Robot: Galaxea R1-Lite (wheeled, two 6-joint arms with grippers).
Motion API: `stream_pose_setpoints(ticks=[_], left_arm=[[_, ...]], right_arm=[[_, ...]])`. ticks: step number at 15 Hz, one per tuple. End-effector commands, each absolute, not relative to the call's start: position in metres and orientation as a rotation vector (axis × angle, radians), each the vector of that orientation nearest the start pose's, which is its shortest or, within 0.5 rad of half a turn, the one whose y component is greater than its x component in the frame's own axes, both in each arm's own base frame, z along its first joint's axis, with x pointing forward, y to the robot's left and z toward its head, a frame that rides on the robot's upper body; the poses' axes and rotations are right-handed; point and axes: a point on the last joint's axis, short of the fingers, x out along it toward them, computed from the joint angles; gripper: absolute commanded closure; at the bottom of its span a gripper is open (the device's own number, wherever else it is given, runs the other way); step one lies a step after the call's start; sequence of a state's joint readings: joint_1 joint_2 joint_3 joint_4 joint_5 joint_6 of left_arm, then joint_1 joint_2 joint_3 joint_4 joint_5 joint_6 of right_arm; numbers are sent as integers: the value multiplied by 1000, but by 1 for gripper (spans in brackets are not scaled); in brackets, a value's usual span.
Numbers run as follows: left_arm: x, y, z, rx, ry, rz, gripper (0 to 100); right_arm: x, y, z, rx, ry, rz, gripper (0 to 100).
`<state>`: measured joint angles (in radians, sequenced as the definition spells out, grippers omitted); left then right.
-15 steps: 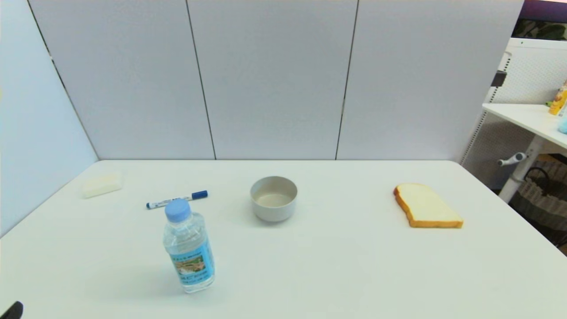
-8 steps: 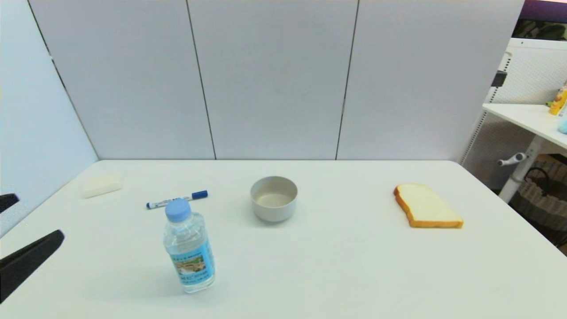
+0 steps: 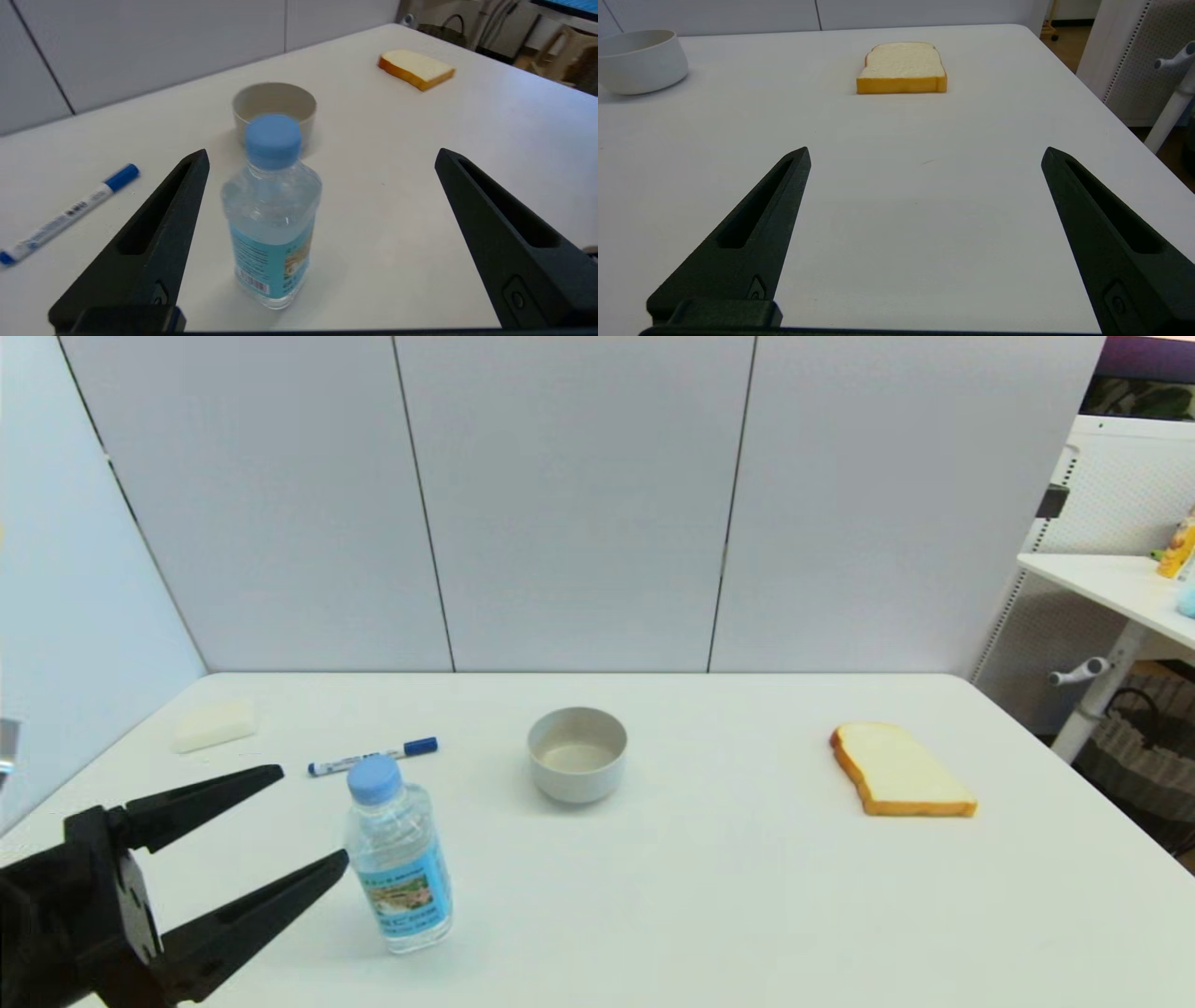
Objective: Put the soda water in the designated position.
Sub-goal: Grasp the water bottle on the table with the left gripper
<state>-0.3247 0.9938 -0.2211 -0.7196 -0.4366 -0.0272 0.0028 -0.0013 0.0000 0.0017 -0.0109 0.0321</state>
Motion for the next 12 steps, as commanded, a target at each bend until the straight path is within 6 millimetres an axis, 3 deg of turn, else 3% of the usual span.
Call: stream_pose_setpoints(ticks=[1,6,12], left_arm=[[122,-51,155,-39,167,-768,0],[155,-62,140,-18,180,-770,0],[177,-70,123,12,226,-778,0]], right_arm=[[-23,0,75,32,3,-8,0],[-23,0,75,32,3,-8,0],[-23,0,75,32,3,-8,0]])
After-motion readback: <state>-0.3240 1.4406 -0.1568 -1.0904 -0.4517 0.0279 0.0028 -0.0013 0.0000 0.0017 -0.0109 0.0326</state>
